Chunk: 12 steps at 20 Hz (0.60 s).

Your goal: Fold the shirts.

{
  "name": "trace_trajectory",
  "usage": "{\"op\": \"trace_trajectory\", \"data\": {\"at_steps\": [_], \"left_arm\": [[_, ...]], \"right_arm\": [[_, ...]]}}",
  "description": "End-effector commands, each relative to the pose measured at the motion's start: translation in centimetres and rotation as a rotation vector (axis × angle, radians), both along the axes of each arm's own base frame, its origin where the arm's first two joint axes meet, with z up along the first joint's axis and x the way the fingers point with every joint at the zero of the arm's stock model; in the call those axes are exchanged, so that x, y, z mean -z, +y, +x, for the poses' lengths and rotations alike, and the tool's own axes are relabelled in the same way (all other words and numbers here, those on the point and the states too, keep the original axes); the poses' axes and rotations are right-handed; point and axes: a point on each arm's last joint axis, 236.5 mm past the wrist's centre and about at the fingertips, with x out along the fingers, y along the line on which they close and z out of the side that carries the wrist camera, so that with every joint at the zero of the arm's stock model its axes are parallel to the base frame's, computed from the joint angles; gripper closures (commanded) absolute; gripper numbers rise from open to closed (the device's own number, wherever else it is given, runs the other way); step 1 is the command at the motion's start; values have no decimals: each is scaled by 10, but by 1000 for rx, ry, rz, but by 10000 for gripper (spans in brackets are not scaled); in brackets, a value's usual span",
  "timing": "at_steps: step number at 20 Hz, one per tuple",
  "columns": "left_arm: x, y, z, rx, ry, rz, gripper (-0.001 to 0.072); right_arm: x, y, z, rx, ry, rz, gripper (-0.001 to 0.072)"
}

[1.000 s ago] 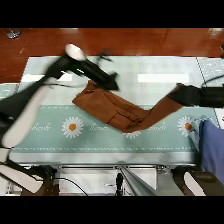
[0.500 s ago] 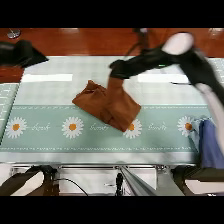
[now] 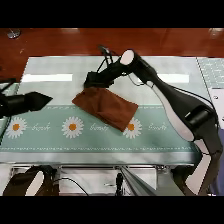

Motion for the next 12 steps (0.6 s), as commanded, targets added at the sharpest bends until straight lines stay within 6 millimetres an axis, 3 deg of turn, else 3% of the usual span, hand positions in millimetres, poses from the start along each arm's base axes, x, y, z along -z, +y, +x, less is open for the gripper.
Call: {"op": "trace_trajectory", "data": {"at_steps": [1, 3, 5, 7, 9, 11, 12], "left_arm": [[49, 3, -4, -27, 106, -14, 685], [66, 3, -4, -27, 162, -21, 685], [74, 3, -3, -29, 189, -25, 685], [75, 3, -3, -29, 193, -26, 685], [75, 3, -3, -27, 193, -26, 685], [74, 2, -3, -25, 192, -28, 685], [74, 2, -3, -25, 192, -28, 685]], "right_arm": [[-33, -61, -20, -94, 76, -58, 83], [-64, -135, -33, -115, 38, -218, 83], [-95, -217, -41, -9, -86, -446, 83], [-113, -262, -54, 179, -220, -496, 83], [-92, -288, -79, 427, -267, -419, 84], [-30, -304, -114, 715, -170, -291, 87], [4, -301, -133, 841, -55, -190, 95]]}}
